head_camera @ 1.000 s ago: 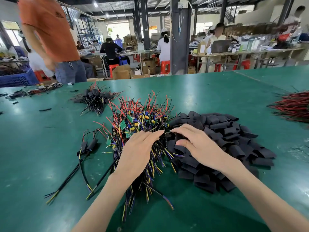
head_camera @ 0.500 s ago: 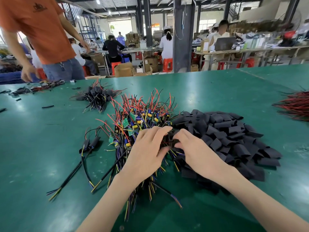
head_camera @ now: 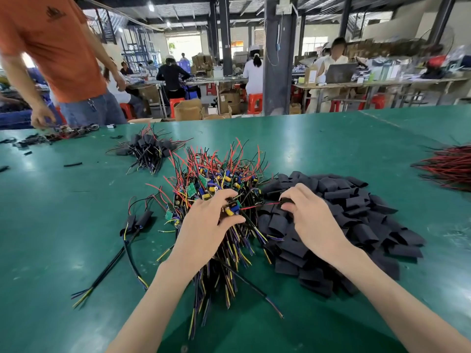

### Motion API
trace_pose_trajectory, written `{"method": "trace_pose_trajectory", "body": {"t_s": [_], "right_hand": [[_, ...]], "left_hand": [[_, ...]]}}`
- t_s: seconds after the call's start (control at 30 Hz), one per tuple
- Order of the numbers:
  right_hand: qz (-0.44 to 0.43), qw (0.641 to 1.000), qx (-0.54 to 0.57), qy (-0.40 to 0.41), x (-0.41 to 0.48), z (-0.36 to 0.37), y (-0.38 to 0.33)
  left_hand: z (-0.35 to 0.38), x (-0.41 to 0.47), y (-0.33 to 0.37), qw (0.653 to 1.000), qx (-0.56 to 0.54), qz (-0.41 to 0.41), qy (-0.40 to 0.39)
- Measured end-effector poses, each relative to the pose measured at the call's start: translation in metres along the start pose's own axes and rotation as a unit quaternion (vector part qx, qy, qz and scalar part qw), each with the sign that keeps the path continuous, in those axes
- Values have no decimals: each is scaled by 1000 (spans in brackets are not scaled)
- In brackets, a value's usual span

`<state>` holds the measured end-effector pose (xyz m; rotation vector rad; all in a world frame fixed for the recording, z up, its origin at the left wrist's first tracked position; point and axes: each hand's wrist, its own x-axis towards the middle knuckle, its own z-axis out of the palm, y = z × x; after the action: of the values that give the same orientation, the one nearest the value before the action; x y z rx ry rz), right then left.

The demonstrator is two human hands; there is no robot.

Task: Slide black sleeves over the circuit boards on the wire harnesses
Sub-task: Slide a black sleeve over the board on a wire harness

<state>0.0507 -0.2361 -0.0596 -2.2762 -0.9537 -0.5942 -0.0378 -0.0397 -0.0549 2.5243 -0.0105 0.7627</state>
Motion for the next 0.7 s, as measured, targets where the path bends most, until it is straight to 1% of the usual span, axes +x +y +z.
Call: {"method": "trace_pose_trajectory", "body": {"t_s": [0.1,0.17,0.2,0.3,0.37,0.5,0.57,0.7], "right_hand": [[-28,998,-61,-7,0,-2,-2],[-66,990,-127,7,-1,-2,0],[-69,986,-150,13,-1,-3,1],[-72,981,-178,31,-1,-4,3],[-102,977,-184,35,-1,-2,1],[-163,973,-162,26,-4,3,-8],[-188,971,-148,27,-5,6,-12],[-175,979,-99,28,-6,8,-14]], "left_hand": [[0,0,2,995,-96,-16,-33],[-1,-1,3,992,-119,-19,-35],[-2,0,3,991,-124,-19,-35],[-2,1,2,990,-132,-26,-32],[-1,1,4,991,-127,-31,-36],[6,-3,9,995,-99,12,-30],[7,-2,11,994,-104,10,-19],[6,-1,12,992,-128,-11,-17]]}}
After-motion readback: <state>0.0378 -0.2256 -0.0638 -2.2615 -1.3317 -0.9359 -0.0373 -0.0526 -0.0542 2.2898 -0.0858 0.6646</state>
